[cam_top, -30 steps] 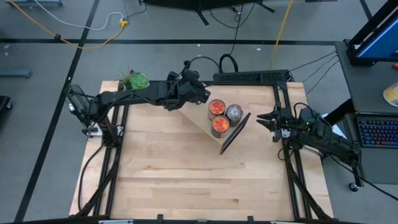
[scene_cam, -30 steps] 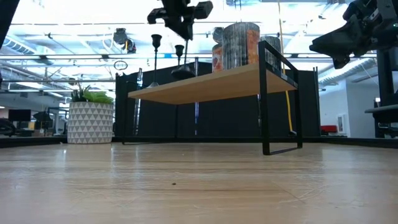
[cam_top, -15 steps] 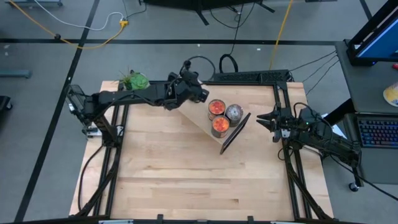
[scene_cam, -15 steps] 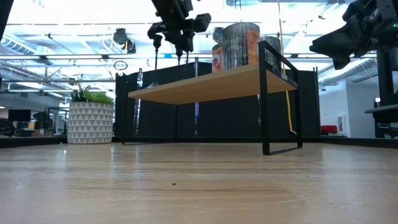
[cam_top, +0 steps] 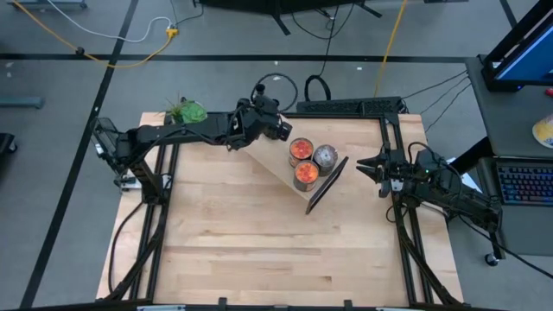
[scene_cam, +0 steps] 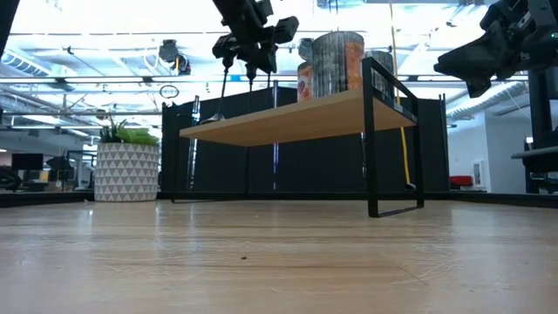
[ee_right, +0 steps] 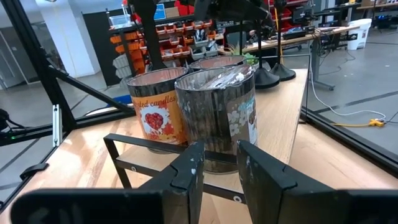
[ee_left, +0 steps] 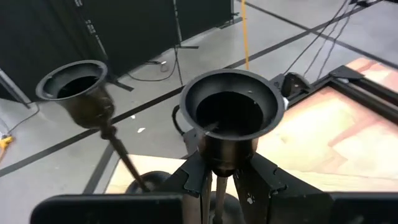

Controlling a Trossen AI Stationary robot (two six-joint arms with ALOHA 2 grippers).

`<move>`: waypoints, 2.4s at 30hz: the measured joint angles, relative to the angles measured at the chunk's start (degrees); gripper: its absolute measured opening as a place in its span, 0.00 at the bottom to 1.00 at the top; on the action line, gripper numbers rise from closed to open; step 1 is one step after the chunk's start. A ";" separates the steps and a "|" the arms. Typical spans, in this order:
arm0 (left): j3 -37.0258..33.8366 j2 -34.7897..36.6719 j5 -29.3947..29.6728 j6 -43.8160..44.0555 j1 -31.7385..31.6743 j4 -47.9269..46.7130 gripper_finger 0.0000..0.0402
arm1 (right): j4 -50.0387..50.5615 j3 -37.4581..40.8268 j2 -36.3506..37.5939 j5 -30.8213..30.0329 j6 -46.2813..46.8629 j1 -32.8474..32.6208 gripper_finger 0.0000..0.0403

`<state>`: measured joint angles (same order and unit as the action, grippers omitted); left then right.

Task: Pick & Place candle stick holders
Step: Put the black candle holder on the shelf

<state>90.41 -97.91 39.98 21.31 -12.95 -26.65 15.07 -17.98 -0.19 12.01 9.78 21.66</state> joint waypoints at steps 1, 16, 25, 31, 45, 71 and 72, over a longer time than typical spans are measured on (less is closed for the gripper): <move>0.00 0.00 -0.06 -0.03 0.29 0.32 0.16 | 0.00 0.00 0.00 0.00 -0.05 0.00 0.23; 0.00 -0.07 -0.08 -0.23 1.95 -1.65 0.16 | -0.02 0.00 0.00 0.00 -0.05 -0.01 0.23; 0.00 -0.07 -0.02 1.93 2.08 -4.98 0.16 | -0.02 0.00 0.00 0.01 -0.02 0.01 0.23; 0.00 -0.08 -0.02 1.72 2.12 -5.00 0.16 | -0.02 0.00 0.00 0.01 -0.02 0.01 0.23; 0.03 1.03 -0.32 1.40 2.11 -5.32 0.17 | -0.04 0.00 0.00 0.02 0.00 0.01 0.23; 0.72 1.33 -0.96 5.46 4.53 -12.20 0.44 | -0.04 0.00 0.00 0.04 0.00 -0.01 0.23; 0.72 1.31 -1.01 6.39 4.53 -13.25 0.44 | -0.04 0.00 0.00 0.04 0.00 0.01 0.23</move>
<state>91.13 -96.60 38.97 27.69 -8.43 -39.90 15.03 -17.98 -0.19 12.05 9.78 21.67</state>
